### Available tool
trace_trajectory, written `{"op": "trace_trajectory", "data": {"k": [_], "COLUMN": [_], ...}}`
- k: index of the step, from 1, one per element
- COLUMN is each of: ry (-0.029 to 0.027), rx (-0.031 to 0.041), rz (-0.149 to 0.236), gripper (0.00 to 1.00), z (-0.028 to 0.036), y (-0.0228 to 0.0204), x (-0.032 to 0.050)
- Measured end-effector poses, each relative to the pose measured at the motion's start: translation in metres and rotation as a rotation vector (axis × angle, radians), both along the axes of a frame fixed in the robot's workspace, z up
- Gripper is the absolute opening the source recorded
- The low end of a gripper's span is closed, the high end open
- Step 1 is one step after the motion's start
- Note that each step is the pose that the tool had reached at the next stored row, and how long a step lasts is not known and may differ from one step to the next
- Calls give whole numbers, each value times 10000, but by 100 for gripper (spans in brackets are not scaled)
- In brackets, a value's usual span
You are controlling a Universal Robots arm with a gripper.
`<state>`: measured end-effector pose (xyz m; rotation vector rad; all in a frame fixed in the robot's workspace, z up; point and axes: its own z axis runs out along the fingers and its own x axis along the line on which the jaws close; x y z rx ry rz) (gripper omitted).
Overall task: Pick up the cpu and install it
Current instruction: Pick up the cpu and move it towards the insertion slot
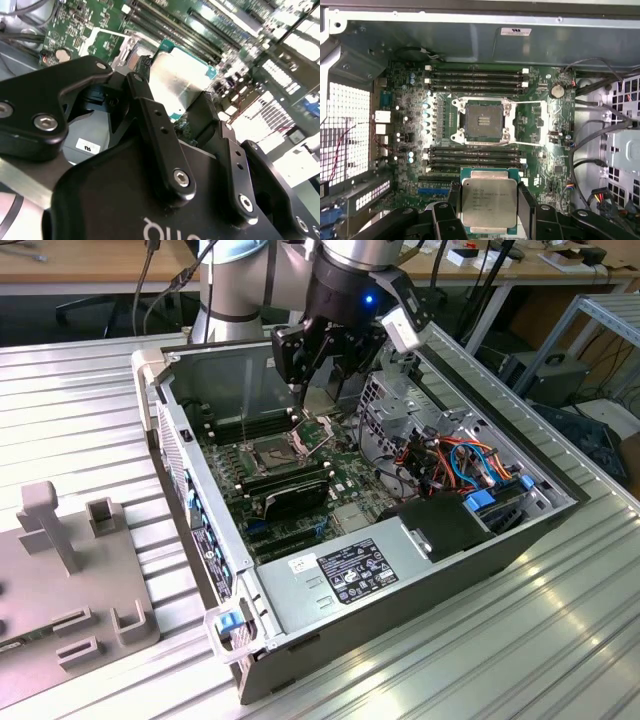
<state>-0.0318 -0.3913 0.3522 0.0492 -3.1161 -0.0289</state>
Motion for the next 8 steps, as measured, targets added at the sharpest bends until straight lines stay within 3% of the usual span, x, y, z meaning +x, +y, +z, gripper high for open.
{"op": "trace_trajectory", "data": {"k": [4, 8], "ry": [0, -1], "rx": [0, 1], "rz": [-7, -13], "gripper": [55, 55], "z": [-51, -105], "y": [131, 232], "x": [-4, -13]}}
